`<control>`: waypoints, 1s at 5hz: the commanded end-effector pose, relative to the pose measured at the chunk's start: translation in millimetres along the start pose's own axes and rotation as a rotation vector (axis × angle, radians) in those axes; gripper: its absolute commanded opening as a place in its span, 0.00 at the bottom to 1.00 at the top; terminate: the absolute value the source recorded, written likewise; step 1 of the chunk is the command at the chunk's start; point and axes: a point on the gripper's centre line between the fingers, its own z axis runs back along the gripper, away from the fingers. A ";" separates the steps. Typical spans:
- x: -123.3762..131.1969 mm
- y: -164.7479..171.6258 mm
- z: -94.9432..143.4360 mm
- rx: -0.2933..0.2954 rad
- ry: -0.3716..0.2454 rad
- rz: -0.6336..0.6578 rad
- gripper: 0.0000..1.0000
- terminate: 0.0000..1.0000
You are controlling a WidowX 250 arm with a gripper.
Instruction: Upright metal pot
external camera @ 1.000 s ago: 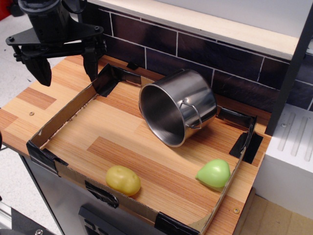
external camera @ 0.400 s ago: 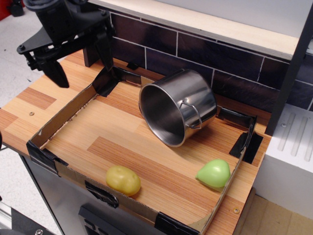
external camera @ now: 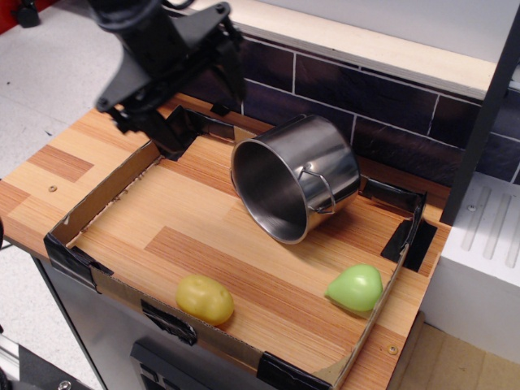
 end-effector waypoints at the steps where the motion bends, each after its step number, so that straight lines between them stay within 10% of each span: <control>1: -10.9 -10.6 -9.7 -0.154 0.009 0.054 1.00 0.00; 5: -26.1 -39.3 -52.5 -0.217 -0.027 0.128 1.00 0.00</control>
